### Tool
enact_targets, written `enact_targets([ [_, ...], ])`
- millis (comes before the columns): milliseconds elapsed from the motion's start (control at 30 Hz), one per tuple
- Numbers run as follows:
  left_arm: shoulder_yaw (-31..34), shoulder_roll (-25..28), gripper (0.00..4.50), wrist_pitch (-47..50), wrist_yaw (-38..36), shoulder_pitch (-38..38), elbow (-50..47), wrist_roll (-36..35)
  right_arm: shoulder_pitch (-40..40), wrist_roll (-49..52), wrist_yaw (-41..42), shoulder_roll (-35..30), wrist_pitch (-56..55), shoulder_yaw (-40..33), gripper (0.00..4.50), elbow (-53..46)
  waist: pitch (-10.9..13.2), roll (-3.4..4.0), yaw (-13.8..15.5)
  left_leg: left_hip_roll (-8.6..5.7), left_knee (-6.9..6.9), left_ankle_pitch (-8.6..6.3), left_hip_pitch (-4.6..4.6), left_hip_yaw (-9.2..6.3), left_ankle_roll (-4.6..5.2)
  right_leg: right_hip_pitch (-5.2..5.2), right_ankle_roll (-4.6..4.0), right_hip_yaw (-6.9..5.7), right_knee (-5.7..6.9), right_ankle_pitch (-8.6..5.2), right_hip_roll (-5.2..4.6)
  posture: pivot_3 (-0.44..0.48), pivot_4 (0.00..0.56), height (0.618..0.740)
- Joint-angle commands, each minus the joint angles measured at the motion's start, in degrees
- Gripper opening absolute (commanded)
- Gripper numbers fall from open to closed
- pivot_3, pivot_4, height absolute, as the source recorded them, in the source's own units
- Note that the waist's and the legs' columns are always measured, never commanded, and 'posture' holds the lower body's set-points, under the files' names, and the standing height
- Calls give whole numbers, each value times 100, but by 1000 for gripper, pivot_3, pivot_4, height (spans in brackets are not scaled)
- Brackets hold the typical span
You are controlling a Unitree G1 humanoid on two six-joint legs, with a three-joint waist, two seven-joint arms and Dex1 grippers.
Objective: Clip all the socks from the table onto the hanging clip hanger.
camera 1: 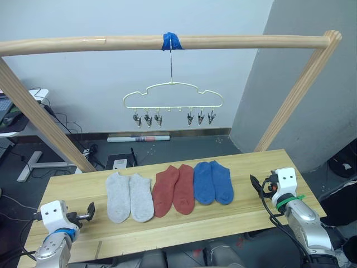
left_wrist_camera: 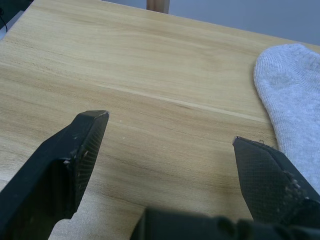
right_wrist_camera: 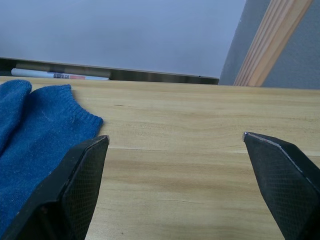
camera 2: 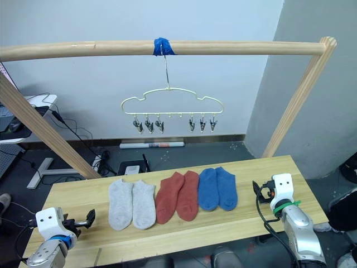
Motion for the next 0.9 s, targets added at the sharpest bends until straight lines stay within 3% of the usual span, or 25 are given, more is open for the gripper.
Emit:
enact_targets([
  [33,161,212,4493,-74,93,-47,-182,93,-129,32,-63,3,-128,-133,4500,15,0,0,1,0,0,0,0,-1,0,0,0,0,0,0,0,53,117,740],
  [267,168,304,4493,-145,133,-12,-353,128,-265,27,-133,21,-207,-130,4500,154,20,11,19,-3,0,0,0,-9,0,5,-2,-10,0,-1,-6,60,118,740],
  [500,196,313,4493,-266,-116,215,-1152,65,-391,77,89,-43,-63,12,4500,-124,31,13,56,-3,-1,0,-12,-16,-1,2,-4,-19,-2,-1,-7,59,118,740],
  [600,135,355,4493,158,-873,148,-2450,-813,-588,505,778,-159,351,254,4500,-671,80,6,93,-2,2,0,-15,-17,-1,2,-5,-20,-1,-2,-7,59,123,740],
  [700,-364,555,4493,696,-1208,-519,-3232,-971,-1020,1183,1569,-250,929,566,4500,-1353,125,11,141,-2,9,5,-26,-25,1,-2,-3,-27,0,1,-7,49,124,740],
  [900,-893,397,4493,979,-1205,-1611,-3173,-806,-1655,1615,1990,-255,1538,970,4500,-1891,129,27,186,-9,13,11,-34,-35,5,1,-22,-36,-5,23,-5,20,121,740],
])
